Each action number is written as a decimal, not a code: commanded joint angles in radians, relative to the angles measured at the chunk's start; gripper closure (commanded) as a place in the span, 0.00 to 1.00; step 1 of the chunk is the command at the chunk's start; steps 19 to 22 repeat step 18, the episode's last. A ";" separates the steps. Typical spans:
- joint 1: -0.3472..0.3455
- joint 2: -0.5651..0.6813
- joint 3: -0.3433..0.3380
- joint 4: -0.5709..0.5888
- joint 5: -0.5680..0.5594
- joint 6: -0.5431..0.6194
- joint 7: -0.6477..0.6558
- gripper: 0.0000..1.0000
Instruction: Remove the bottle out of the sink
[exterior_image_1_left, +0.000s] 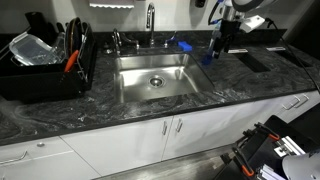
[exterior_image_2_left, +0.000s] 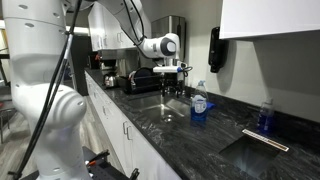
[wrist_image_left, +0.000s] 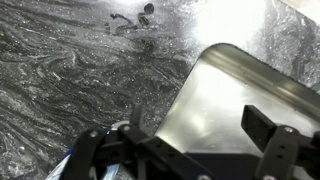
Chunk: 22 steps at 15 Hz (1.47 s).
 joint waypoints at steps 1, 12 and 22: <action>-0.030 -0.028 0.042 0.073 -0.011 -0.116 -0.070 0.00; -0.025 -0.055 0.074 0.109 -0.004 -0.158 -0.084 0.00; -0.025 -0.055 0.074 0.109 -0.004 -0.159 -0.084 0.00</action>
